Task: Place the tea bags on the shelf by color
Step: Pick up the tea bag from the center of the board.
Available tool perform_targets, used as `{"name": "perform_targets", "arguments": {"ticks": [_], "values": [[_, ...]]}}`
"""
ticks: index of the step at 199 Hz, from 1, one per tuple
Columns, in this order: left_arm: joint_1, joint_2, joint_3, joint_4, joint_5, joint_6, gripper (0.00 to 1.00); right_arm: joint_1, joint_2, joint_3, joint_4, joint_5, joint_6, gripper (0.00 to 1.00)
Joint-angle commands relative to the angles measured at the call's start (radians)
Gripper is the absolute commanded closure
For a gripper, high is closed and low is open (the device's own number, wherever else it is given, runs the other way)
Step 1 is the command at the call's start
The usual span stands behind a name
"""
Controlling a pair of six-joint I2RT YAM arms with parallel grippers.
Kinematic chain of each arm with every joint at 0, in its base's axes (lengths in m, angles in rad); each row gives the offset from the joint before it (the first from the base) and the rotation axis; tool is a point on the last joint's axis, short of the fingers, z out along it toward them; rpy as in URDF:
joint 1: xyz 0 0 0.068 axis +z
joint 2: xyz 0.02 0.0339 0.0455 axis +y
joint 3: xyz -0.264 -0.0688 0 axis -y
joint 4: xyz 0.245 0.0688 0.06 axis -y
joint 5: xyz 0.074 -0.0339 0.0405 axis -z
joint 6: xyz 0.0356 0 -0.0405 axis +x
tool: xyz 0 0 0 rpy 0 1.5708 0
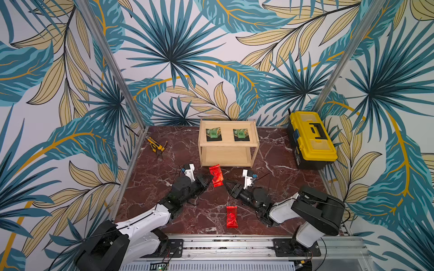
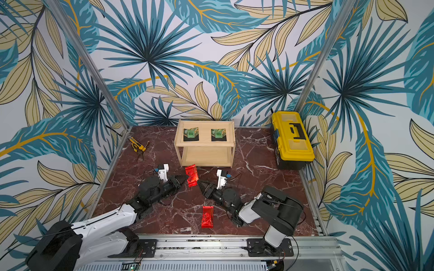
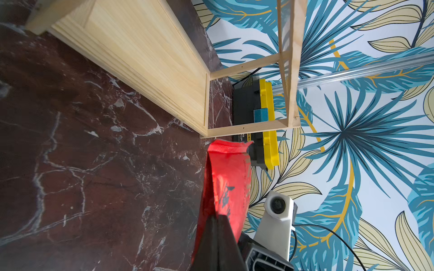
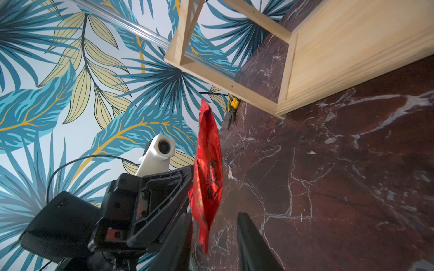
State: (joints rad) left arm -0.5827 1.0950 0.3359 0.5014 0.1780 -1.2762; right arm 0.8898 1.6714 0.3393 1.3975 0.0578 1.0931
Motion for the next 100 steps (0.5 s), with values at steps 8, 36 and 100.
{"name": "perform_targets", "arguments": {"ticks": [8, 36, 100], "values": [[0.003, 0.001, -0.026, 0.033, 0.013, -0.004, 1.00, -0.003, 0.017, 0.033, 0.032, -0.040, 0.009, 0.70], [0.004, 0.003, -0.026, 0.035, 0.015, -0.004, 1.00, -0.004, 0.010, 0.026, 0.032, -0.033, 0.007, 0.84], [0.013, 0.012, -0.018, 0.036, 0.036, 0.017, 0.54, -0.007, 0.027, 0.051, -0.029, -0.005, 0.018, 1.00]]}}
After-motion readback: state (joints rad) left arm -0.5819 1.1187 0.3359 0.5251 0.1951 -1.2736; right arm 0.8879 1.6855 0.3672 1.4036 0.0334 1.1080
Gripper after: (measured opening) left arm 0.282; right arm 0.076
